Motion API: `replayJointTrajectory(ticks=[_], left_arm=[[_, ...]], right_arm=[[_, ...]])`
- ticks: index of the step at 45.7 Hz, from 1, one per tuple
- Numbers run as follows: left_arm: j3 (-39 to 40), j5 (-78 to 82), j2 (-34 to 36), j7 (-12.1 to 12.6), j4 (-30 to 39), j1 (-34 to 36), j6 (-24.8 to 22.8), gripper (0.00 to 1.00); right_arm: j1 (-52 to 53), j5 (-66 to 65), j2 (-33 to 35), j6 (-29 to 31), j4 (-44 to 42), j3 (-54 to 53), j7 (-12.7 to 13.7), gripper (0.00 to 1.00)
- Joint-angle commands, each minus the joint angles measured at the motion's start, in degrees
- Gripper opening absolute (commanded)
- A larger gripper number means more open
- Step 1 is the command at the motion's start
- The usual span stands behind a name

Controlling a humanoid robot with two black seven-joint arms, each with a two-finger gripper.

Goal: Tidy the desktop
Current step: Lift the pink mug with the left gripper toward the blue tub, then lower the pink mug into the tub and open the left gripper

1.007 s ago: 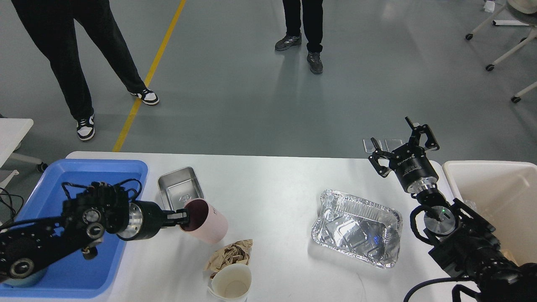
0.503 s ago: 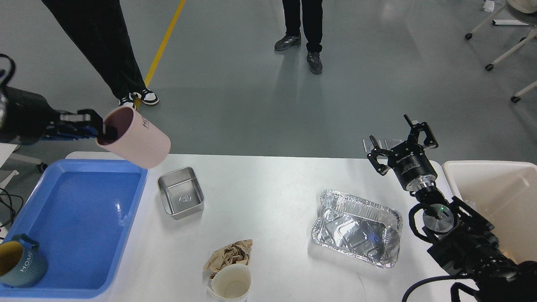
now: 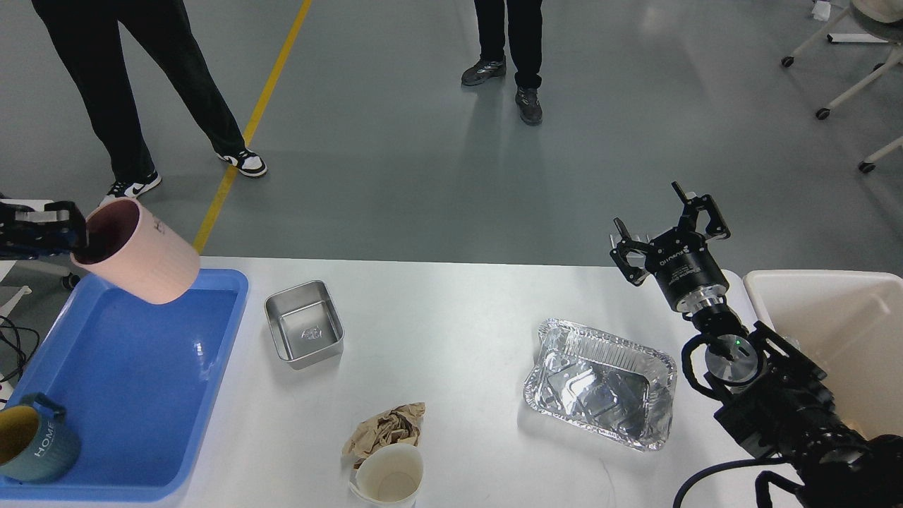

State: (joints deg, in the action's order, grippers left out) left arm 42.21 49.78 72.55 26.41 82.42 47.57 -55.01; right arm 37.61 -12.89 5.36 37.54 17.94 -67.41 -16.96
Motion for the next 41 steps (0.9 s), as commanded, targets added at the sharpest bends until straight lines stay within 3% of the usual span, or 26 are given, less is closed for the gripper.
replayJointTrajectory(ticks=[1,14,19,24,31,41], left_arm=[[0.0,6.5,-0.4,-3.7,-4.9,-2.7,0.0,0.0],[0.2,14.5,-5.6,-7.2,-6.0,-17.8,0.0,0.0],[0.9,19.7,-8.2,-10.2,-6.0,-22.0,0.0,0.0],[0.2,24.0,-8.9,-13.1,-6.1,-23.6,0.3,0.0],[0.1,24.8,-9.2,-14.0,-6.3,-26.1,3.4,0.0],[-0.2,29.8,-9.3,-17.2,-7.2,-27.3,7.9,0.0]], right_arm=[[-0.3,0.0,0.0,0.2,0.0,0.0,0.0,1.0],[-0.8,0.0,0.1,0.5,0.0,0.0,0.0,1.0],[-1.0,0.0,0.3,0.6,0.0,0.0,0.0,1.0],[-1.1,0.0,0.4,0.6,0.0,0.0,0.0,1.0],[-1.1,0.0,0.4,0.6,0.0,0.0,0.0,1.0],[-1.2,0.0,0.4,0.6,0.0,0.0,0.0,1.0]])
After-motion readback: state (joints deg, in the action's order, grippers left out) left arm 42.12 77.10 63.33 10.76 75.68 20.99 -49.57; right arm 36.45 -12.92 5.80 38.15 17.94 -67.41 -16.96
